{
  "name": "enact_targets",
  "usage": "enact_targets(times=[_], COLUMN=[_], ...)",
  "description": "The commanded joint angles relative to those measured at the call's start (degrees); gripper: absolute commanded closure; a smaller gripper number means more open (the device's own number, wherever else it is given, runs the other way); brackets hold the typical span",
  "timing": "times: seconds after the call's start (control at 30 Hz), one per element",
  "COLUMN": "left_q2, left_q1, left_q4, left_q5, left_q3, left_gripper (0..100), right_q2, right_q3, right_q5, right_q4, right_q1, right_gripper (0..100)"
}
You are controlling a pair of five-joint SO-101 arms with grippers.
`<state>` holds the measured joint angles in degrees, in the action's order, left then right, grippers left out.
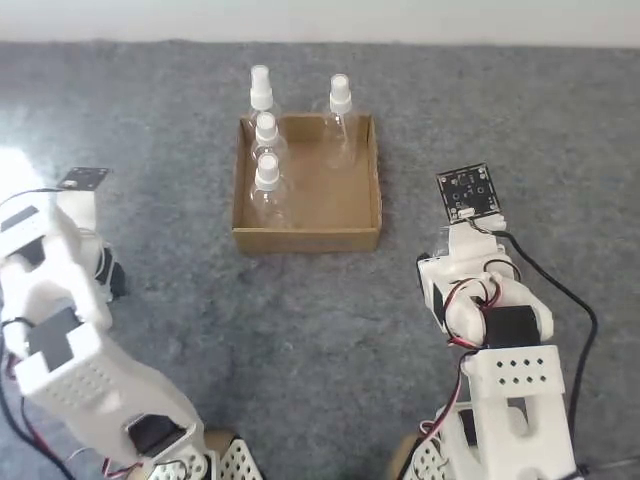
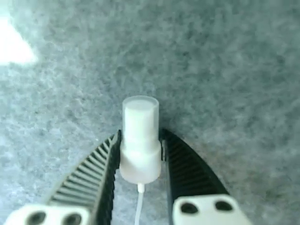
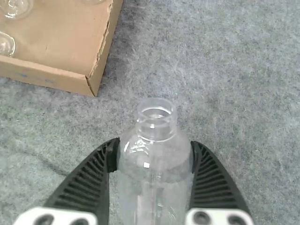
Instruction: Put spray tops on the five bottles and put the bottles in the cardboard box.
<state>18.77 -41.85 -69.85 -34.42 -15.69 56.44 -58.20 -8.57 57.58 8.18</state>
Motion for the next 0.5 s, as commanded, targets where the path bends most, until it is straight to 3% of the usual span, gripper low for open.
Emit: enact_targets(times=[0.0, 0.17, 0.37, 0.47], left_q2=[-0.26, -0.26, -0.09, 0.35], left_q1=[-0.44, -0.53, -0.62, -0.35], left_q4=[-0.97, -2.11, -5.36, -9.67], left_q5=[-4.75, -7.91, -8.70, -13.36], left_q3=[3.65, 3.82, 7.87, 10.51], left_gripper=[94, 82, 82, 82], right_q2=[1.01, 1.01, 1.01, 1.01], right_q3=[0.79, 0.79, 0.79, 0.70], right_q5=[0.35, 0.35, 0.35, 0.35], right_q4=[-1.10, -1.10, -1.10, -1.19], right_q1=[-0.48, -0.48, -0.48, -0.48], right_gripper=[90.8, 90.8, 90.8, 90.8])
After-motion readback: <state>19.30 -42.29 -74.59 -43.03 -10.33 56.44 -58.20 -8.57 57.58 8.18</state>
